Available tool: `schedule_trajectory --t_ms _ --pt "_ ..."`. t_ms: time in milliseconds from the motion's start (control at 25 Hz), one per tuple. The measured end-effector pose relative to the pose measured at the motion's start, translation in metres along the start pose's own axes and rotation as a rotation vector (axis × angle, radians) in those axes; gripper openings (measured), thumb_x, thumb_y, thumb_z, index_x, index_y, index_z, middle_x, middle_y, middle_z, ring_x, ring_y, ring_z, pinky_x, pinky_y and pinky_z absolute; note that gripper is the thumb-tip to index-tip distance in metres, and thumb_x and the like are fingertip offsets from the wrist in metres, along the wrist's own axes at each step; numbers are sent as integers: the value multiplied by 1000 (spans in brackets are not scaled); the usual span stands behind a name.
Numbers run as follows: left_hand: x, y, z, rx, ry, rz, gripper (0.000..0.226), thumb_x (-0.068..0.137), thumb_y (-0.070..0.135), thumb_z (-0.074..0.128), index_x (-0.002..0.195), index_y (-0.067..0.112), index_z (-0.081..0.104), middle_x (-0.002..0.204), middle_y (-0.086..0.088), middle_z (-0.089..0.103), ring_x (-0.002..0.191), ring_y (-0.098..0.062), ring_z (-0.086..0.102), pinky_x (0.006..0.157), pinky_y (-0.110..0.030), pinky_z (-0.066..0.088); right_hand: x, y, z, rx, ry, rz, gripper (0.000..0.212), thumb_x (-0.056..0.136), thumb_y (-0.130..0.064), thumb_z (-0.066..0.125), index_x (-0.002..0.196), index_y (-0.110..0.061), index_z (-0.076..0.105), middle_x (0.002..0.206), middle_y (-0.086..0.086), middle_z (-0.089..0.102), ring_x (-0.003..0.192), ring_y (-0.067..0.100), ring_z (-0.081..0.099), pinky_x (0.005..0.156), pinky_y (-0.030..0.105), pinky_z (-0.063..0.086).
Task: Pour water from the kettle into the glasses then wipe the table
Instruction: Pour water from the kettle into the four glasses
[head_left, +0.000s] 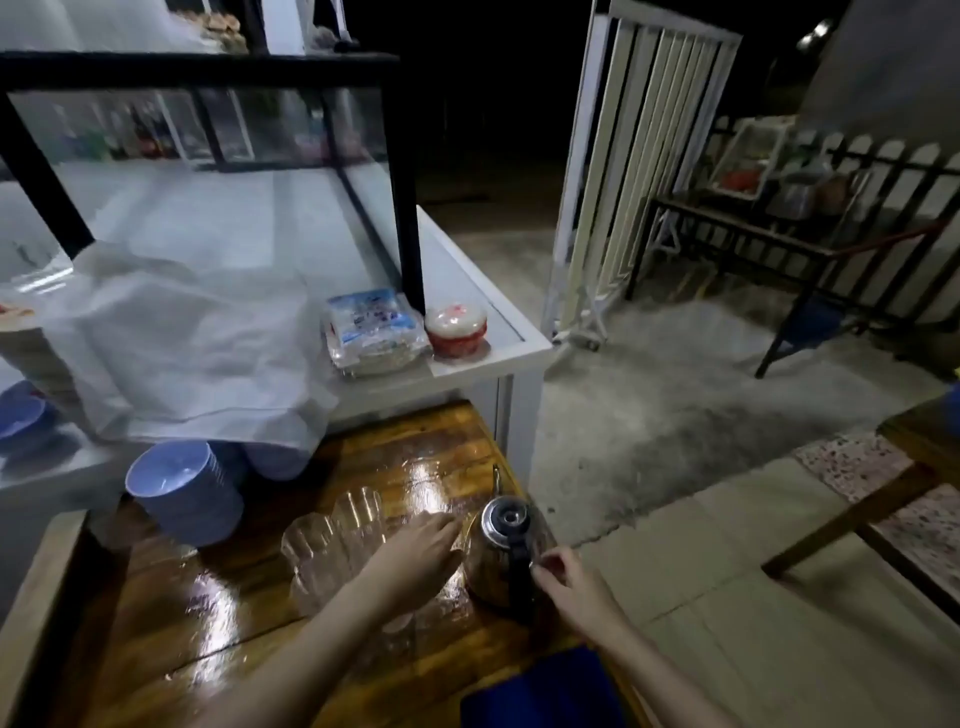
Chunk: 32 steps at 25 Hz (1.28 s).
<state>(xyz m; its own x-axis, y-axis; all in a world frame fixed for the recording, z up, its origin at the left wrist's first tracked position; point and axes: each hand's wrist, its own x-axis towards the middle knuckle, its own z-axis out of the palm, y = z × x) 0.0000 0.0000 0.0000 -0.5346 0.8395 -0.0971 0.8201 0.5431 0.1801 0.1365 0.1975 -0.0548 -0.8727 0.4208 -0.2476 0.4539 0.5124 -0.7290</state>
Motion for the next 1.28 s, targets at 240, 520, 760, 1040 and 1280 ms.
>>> schedule_trajectory --t_ms 240,520,760,1040,1280 --pt "27 20 36 -134 38 -83 46 99 40 34 139 17 40 144 -4 42 130 -17 39 111 -31 32 14 21 25 361 -275 73 23 102 -22 45 97 -14 66 95 4 74 97 19 67 97 41 49" --pt "47 50 48 -187 187 9 60 99 36 35 151 13 19 159 -4 17 146 -18 17 119 -28 12 15 25 9 497 -261 47 28 105 -21 35 117 -28 60 115 -5 68 105 1 62 86 12 47" --pt "60 64 63 2 95 147 64 98 39 26 153 13 5 160 -8 2 148 -21 -2 119 -39 0 14 42 -34 597 -263 176 33 106 -14 30 119 -10 60 103 -3 67 89 0 65 64 4 46" --pt "55 87 66 132 138 127 61 99 35 28 151 6 17 157 -14 17 146 -27 13 117 -43 17 19 54 -23 775 47 290 35 102 -12 35 112 5 64 109 20 67 100 23 62 68 17 50" --pt "46 85 57 110 102 67 65 101 43 25 152 8 6 160 -13 7 148 -25 2 119 -41 5 23 34 -25 836 135 286 22 98 -10 44 91 -5 65 84 7 62 73 11 56 62 19 45"
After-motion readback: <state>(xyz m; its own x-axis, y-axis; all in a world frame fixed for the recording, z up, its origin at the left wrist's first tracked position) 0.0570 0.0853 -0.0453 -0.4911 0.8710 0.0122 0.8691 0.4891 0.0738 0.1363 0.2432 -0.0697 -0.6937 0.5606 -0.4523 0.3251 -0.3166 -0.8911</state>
